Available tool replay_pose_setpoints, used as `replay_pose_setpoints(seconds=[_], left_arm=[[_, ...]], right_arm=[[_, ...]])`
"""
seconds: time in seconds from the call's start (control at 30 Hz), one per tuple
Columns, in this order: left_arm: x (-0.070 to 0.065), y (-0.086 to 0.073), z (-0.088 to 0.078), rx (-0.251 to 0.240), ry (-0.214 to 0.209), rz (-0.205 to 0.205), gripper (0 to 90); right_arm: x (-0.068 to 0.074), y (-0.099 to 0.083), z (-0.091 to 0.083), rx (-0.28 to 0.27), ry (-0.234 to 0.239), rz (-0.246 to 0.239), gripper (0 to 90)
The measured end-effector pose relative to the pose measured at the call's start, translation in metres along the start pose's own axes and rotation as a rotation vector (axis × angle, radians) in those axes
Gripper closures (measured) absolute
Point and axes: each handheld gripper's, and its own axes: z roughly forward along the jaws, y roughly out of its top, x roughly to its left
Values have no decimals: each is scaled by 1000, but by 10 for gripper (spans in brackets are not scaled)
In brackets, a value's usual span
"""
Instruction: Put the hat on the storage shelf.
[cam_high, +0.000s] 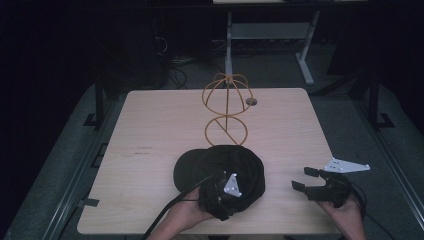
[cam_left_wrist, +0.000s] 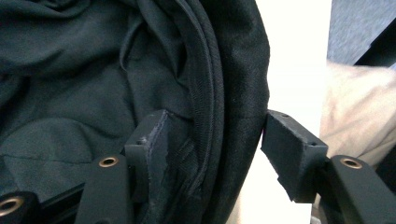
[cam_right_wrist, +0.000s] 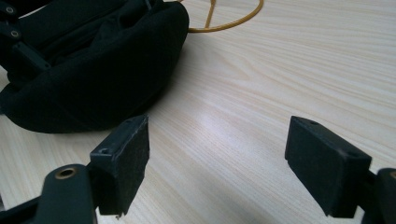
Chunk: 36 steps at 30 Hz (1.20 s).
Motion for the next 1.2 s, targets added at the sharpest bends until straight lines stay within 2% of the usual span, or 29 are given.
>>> replay_pose_setpoints(seconds=[0.17,0.3,0.43,0.6,0.7,0.83,1.2], left_arm=[[-4,4,7,44,19,12,543],[-7,6,11,92,32,45,677],[-7,7,11,93,33,54,751],[-5,10,6,82,33,57,775],[-4,11,0,45,15,38,781],[2,11,-15,-40,-17,-5,784],[18,8,-57,-248,-107,-60,778]], right_arm=[[1,0,0,2,0,-1,218],[1,0,0,-1,1,-5,219],[1,0,-1,-1,1,0,220],[2,0,0,0,4,-1,221],[3,0,0,-2,7,-2,221],[4,1,-1,-7,10,-4,221],[14,9,-2,-53,48,-18,224]])
